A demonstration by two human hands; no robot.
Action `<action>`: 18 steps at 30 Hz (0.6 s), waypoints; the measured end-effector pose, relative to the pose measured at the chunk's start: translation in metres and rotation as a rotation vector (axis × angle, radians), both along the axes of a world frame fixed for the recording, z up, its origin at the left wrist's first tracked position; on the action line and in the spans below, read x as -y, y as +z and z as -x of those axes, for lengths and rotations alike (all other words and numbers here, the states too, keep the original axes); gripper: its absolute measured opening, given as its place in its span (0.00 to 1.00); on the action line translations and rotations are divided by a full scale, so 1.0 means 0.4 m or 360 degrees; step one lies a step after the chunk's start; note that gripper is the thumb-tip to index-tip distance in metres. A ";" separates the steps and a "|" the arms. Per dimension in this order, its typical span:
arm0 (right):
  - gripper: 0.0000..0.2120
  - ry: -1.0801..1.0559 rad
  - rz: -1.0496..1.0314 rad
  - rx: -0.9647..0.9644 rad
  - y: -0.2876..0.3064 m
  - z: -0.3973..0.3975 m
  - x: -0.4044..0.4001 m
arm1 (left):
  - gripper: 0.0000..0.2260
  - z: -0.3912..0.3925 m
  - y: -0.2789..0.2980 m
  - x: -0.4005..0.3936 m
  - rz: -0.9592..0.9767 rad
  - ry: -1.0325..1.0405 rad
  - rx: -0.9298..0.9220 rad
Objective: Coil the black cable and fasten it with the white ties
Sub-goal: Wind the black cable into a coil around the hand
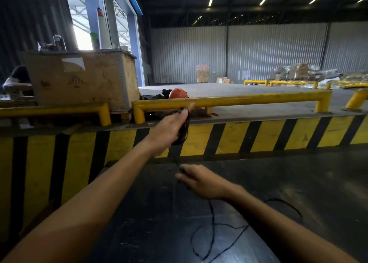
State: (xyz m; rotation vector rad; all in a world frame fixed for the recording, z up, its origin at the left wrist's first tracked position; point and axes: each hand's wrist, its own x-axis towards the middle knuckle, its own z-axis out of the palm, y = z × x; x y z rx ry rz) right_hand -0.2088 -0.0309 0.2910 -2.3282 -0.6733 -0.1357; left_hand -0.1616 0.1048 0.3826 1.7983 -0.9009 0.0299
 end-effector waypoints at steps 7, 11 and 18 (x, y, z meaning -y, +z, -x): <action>0.05 -0.0152 -0.0420 0.0379 0.197 0.014 0.195 | 0.20 -0.041 -0.087 -0.100 -0.0991 0.0250 -0.0001; 0.06 -0.0536 -0.0435 0.0597 0.199 -0.042 0.215 | 0.17 0.010 -0.058 -0.093 -0.0659 -0.0266 -0.0558; 0.16 -0.0287 -0.0385 0.0233 0.057 -0.028 0.065 | 0.19 0.054 0.056 -0.063 0.0479 -0.1028 -0.0959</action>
